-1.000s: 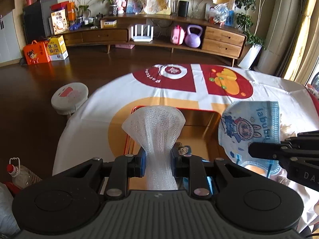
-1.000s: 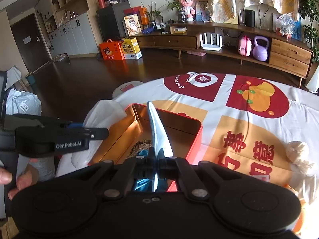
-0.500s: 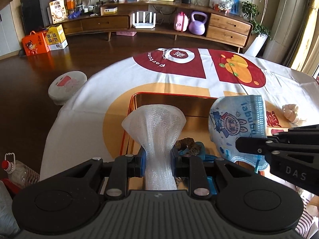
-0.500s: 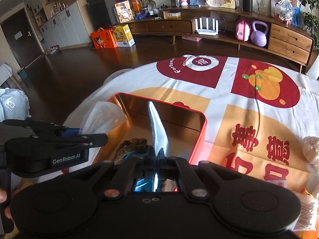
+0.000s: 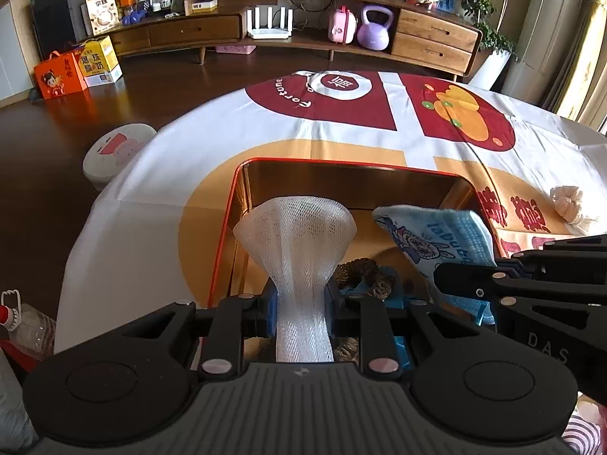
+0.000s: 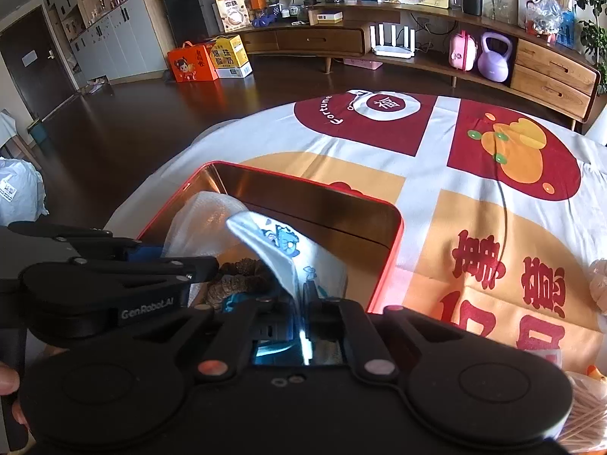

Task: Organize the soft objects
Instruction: 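Lower the mesh bag into the tin and open the left tool while the right tool releases the mask inside, then withdraw both tools from the tin toward the remaining items on the cloth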

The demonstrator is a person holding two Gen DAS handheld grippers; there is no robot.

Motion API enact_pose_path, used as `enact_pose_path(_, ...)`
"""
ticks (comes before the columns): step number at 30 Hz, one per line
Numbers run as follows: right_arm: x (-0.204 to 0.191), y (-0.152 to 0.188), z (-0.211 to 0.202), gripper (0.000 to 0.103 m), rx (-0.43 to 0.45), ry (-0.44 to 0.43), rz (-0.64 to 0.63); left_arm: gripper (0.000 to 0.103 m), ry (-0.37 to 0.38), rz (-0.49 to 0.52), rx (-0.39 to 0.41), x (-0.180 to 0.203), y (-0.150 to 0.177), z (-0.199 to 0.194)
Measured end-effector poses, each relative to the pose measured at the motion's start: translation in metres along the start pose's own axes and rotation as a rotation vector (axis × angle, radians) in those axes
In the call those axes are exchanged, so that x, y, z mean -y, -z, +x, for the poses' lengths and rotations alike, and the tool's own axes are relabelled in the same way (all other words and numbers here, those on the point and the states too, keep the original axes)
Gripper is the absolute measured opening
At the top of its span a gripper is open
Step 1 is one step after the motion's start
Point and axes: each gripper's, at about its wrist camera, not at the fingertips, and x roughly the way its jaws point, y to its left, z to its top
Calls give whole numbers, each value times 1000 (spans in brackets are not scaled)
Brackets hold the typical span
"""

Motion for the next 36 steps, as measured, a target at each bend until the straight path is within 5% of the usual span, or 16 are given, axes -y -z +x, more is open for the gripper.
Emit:
enact_pose_path(23, -9, 9, -24, 37, -5, -24, -60, 32, 13, -24, -20, -2, 2, -2)
enact_pose_path(25, -9, 9, -29, 41, -2, -31, -64, 60, 13, -29, -7, -2, 2, -7)
enact_pose_path(27, -10, 11, -35, 47, 1, -35, -72, 70, 31, -36, 17, -2, 2, -14)
enact_pose_path(36, -5, 19, -66, 62, 46, -65, -63, 73, 23, -36, 56, 3, 3, -39)
